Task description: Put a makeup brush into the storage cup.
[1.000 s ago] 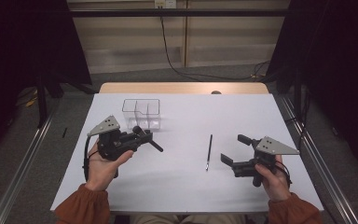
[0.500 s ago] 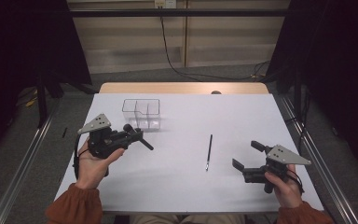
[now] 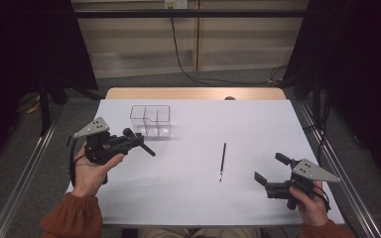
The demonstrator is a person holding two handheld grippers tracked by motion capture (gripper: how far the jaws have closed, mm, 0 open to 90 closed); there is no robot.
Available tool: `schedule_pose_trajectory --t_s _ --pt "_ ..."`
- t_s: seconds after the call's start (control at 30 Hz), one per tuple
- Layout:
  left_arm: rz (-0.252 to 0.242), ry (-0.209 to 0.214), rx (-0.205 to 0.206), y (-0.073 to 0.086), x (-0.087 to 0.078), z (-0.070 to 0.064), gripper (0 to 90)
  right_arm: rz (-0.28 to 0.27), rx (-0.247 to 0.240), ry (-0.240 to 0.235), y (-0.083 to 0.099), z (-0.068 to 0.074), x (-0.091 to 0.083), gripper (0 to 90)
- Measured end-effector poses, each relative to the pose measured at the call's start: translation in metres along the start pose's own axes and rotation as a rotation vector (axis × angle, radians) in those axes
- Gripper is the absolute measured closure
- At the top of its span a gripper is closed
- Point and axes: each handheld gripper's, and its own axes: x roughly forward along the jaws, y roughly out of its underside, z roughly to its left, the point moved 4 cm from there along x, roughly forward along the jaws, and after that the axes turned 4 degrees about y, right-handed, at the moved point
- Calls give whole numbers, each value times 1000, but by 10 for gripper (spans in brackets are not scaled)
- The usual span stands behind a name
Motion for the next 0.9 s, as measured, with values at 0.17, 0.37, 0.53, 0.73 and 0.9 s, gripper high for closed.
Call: schedule_pose_trajectory --t_s 0.17,0.37,0.53,0.73,0.9 --pt "-13 -17 -2 -7 -5 6 798 -2 11 -2 0 0 -1 0" --pt "-15 -32 -4 -15 -5 13 798 7 10 -9 1 1 0 0" --pt "-19 -35 0 -20 -4 17 798 3 12 -7 1 1 0 0" --pt "-41 -42 -11 -26 -5 22 798 4 21 -12 1 1 0 0" --pt "-33 -64 6 -34 -5 25 798 4 20 -18 1 2 0 0"
